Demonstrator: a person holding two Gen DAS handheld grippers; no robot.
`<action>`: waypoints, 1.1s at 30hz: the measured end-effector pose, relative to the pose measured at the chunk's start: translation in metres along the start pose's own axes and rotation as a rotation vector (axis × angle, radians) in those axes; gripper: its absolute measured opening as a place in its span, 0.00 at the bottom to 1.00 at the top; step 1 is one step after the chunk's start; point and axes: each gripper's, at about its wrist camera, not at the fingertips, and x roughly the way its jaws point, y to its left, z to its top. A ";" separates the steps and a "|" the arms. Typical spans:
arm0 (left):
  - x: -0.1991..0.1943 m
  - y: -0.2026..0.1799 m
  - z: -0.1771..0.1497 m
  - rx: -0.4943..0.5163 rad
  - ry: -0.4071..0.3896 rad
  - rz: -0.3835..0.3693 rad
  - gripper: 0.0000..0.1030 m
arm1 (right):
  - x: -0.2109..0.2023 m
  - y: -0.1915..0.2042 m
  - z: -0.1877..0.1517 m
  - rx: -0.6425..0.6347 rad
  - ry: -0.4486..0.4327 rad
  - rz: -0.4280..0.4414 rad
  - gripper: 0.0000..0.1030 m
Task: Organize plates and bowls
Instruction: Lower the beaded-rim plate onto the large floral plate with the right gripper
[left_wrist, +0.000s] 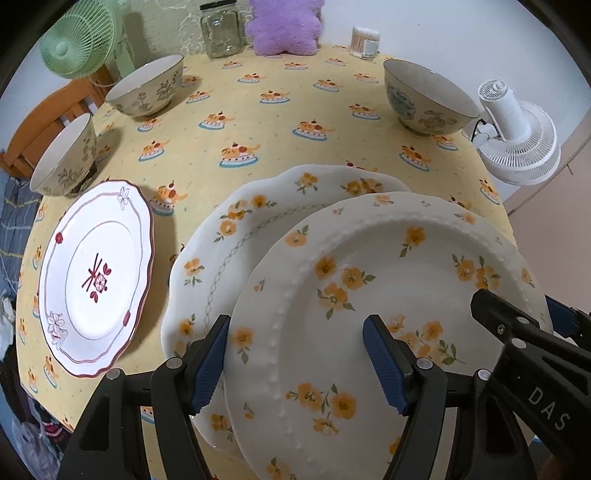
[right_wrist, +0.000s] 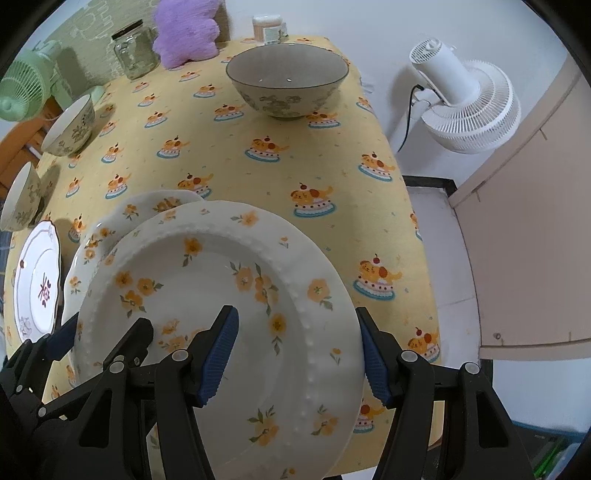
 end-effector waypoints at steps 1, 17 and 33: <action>0.001 0.000 0.000 -0.003 0.002 -0.001 0.71 | 0.000 0.000 0.000 -0.002 -0.001 -0.001 0.64; 0.000 -0.011 -0.004 0.084 -0.007 0.046 0.66 | -0.002 0.005 -0.008 -0.038 0.011 0.004 0.61; 0.002 0.001 -0.001 0.082 0.037 0.006 0.77 | -0.017 0.001 -0.015 -0.042 -0.008 -0.050 0.36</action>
